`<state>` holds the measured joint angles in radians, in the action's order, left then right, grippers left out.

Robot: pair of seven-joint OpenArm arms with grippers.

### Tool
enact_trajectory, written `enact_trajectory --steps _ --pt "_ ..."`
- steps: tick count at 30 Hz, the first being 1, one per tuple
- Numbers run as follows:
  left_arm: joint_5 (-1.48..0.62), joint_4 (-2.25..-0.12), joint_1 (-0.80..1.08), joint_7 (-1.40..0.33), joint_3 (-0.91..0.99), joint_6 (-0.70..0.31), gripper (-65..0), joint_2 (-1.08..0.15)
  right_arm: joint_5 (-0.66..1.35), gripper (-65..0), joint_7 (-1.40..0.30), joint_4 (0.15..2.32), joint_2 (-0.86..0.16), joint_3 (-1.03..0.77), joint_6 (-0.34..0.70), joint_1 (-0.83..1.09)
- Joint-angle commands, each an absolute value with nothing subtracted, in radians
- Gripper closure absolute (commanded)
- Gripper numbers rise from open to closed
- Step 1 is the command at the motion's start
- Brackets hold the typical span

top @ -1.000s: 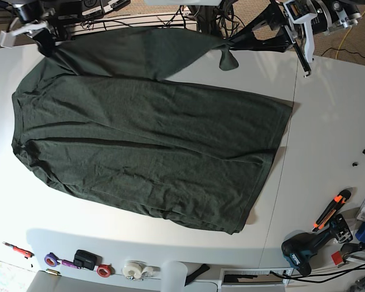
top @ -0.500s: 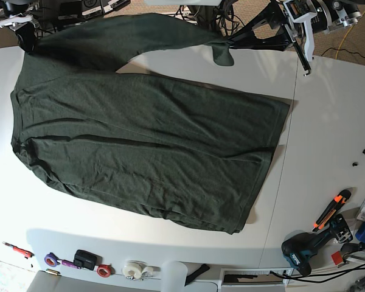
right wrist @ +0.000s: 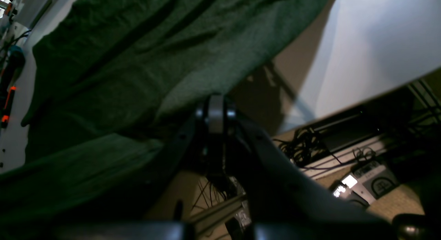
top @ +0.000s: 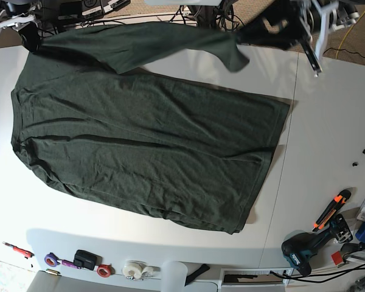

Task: Layout the t-shirt on the table in an organized manner, then fold the t-shirt properly
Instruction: 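Lay the sleeve across the shirt body toward the right gripper, then grasp the shirt's long edge with both grippers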

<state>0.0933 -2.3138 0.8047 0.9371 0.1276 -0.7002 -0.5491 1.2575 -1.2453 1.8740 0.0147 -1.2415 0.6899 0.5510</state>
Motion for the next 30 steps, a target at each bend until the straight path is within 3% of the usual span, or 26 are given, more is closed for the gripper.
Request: enact_trajectory --steps 1,8,16,24,30 --pt "0.08 -2.356 0.811 0.98 0.114 -0.698 0.0 -0.557 1.289 0.0 -1.218 1.891 0.001 -1.249 0.698 0.553" --pt "0.154 -2.356 0.765 0.934 0.02 -0.698 0.0 -0.556 1.333 0.0 -1.22 1.891 0.001 -1.249 0.698 0.488" --pt "0.153 -2.356 0.629 0.629 0.007 -0.698 0.0 -0.537 1.277 0.0 -1.213 1.89 0.001 -1.248 0.698 0.371" --pt "0.059 -2.356 0.553 0.572 0.007 -0.655 0.0 -0.537 1.098 0.0 -1.114 1.89 0.001 -1.122 0.698 0.31" --pt "-0.072 -2.356 0.501 0.346 0.007 -0.524 0.0 -0.538 0.829 0.0 -0.987 1.89 0.001 -0.962 0.698 0.247"
